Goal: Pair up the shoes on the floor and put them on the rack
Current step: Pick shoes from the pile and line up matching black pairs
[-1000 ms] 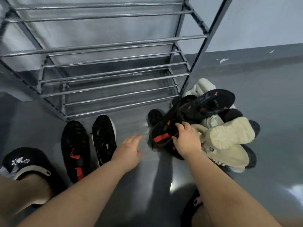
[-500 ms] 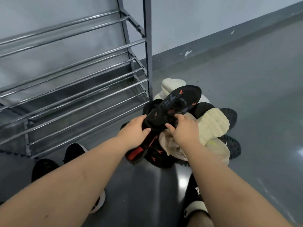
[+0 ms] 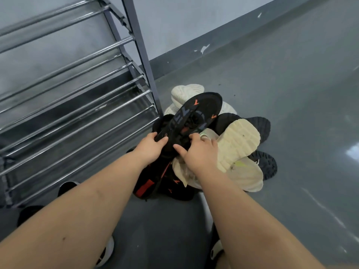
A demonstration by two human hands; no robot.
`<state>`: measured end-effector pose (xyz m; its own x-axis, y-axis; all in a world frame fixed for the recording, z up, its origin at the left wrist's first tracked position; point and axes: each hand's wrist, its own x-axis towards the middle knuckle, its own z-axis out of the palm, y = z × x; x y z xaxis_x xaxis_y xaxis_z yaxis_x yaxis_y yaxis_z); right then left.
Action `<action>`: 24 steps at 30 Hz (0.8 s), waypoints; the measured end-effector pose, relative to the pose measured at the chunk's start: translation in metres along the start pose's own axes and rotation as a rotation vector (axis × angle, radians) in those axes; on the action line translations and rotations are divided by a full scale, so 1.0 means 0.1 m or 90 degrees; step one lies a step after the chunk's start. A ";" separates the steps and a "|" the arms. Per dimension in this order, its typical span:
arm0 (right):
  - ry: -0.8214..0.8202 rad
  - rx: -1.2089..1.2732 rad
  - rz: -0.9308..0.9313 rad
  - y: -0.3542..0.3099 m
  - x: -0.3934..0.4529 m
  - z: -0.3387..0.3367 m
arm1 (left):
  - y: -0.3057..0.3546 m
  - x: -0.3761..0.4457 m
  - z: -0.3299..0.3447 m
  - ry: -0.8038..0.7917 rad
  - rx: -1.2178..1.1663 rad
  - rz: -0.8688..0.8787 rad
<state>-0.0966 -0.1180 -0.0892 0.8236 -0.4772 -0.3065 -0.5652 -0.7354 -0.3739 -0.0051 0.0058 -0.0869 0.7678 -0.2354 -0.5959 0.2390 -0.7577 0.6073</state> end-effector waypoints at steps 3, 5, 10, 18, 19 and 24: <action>0.013 0.066 -0.002 0.03 0.01 0.03 | -0.05 0.03 -0.03 -0.002 -0.039 -0.009; 0.044 0.136 0.004 0.05 -0.02 0.02 | -0.04 0.02 -0.05 0.000 -0.045 0.009; 0.124 0.257 0.020 -0.04 -0.20 -0.01 | 0.02 -0.20 -0.08 -0.011 -0.215 0.028; 0.027 0.467 -0.048 -0.71 -0.67 0.20 | -0.61 -0.89 -0.51 -0.007 -0.534 -0.053; 0.005 0.477 -0.057 -0.80 -0.74 0.25 | -0.73 -0.98 -0.56 0.003 -0.560 -0.063; -0.141 0.420 -0.103 -1.13 -1.11 0.56 | -1.41 -1.41 -0.69 0.048 -0.624 -0.156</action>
<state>-0.1264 0.0453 -0.0623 0.9105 -0.2259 -0.3465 -0.4045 -0.3113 -0.8599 -0.1057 0.1881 -0.0524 0.6600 -0.0753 -0.7475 0.7513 0.0610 0.6571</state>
